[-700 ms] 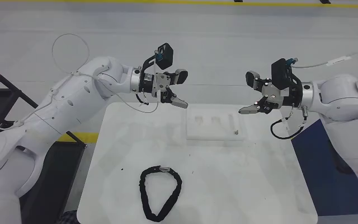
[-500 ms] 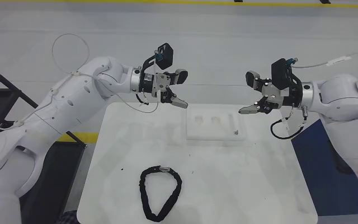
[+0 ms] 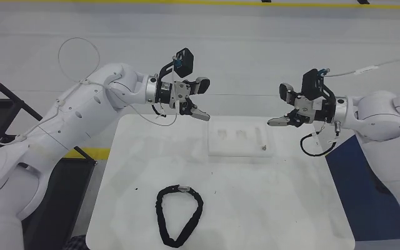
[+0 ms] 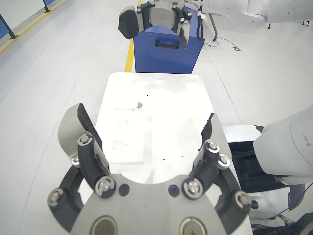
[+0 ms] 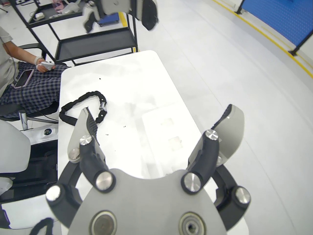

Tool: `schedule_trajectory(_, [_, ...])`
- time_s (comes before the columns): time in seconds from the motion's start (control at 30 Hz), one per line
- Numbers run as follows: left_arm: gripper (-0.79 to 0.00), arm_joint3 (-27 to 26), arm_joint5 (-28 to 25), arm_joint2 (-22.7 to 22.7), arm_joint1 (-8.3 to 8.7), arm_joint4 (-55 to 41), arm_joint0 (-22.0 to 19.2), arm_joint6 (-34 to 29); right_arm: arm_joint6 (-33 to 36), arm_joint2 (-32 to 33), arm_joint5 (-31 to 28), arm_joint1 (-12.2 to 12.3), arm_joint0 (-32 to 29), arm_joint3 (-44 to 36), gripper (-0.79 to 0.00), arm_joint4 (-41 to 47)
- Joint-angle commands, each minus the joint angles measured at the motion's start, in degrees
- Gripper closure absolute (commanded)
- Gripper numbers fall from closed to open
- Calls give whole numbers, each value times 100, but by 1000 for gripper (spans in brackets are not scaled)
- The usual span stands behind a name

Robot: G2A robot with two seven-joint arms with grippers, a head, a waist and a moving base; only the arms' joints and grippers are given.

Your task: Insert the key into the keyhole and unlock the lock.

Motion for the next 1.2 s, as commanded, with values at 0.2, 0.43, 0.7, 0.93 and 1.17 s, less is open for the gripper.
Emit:
schedule_trajectory(0.2, [-785,0,0,0,0,0,0,0,98,-162,731,5,-411,313,-785,-401])
schedule_trajectory(0.43, [-785,0,0,0,0,0,0,0,143,-455,1931,-100,-485,641,-785,-566])
schedule_trajectory(0.7, [-785,0,0,0,0,0,0,0,638,-936,3223,-310,-334,1044,-785,-422])
schedule_trajectory(0.93, [-785,0,0,0,0,0,0,0,801,-1432,3780,-590,-61,1570,-785,-194])
schedule_trajectory(1.17, [-785,0,0,0,0,0,0,0,998,-1958,4020,-923,257,2216,-785,-36])
